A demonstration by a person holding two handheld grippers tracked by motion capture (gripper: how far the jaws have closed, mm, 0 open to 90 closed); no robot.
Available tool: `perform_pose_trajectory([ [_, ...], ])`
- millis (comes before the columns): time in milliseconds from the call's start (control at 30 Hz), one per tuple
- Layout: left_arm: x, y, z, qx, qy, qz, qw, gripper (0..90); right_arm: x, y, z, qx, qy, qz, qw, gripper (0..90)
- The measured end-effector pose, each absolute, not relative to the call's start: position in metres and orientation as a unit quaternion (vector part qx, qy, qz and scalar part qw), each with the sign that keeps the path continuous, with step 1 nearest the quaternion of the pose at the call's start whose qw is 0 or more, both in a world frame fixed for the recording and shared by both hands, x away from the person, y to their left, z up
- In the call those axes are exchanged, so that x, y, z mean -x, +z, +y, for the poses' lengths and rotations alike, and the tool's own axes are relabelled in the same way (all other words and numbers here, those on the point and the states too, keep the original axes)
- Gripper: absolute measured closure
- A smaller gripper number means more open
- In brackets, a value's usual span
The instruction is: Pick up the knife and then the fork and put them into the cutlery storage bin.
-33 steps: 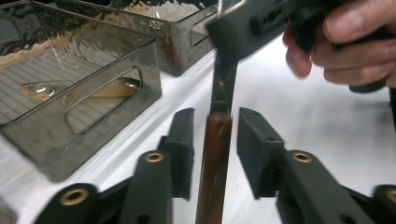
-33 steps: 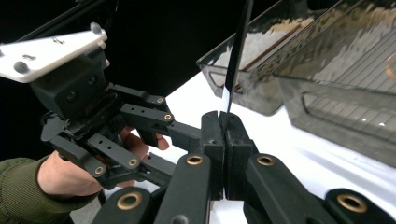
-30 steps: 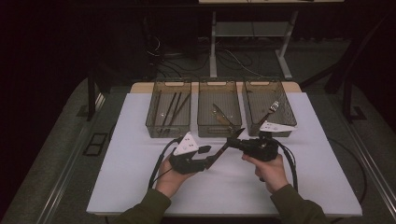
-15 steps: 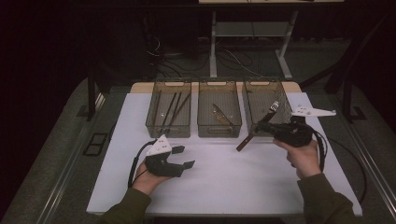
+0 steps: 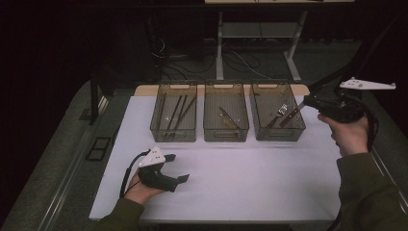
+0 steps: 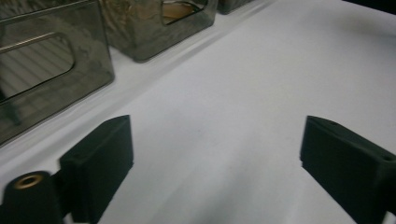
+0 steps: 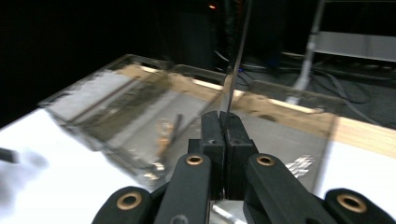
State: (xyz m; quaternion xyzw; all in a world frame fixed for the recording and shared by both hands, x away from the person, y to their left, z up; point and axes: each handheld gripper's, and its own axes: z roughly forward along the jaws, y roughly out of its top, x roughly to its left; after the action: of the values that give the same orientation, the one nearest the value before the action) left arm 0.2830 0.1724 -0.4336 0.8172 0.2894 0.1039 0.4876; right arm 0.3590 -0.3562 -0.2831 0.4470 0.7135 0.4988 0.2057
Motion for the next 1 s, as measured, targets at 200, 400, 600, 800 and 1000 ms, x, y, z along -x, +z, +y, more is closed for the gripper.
perform_pose_trajectory([
  [200,-0.283,-0.434,0.177,-0.815,0.103,0.294,0.489,0.0,-0.387,-0.284,-0.368,-0.476,0.442,0.725,0.227,89.2],
  [400,-0.282,-0.433,0.174,-0.821,0.103,0.281,0.486,0.0,-0.411,-0.306,-0.367,-0.499,0.368,0.755,0.212,89.2],
  [600,-0.282,-0.433,0.174,-0.82,0.101,0.282,0.487,0.0,-0.426,-0.324,-0.362,-0.503,0.327,0.778,0.184,89.2],
  [800,-0.282,-0.432,0.173,-0.82,0.104,0.28,0.488,0.0,-0.436,-0.334,-0.346,-0.495,0.343,0.774,0.194,88.6],
  [1000,-0.281,-0.431,0.172,-0.821,0.104,0.274,0.489,0.3,-0.448,-0.355,-0.329,-0.492,0.373,0.764,0.19,86.9],
])
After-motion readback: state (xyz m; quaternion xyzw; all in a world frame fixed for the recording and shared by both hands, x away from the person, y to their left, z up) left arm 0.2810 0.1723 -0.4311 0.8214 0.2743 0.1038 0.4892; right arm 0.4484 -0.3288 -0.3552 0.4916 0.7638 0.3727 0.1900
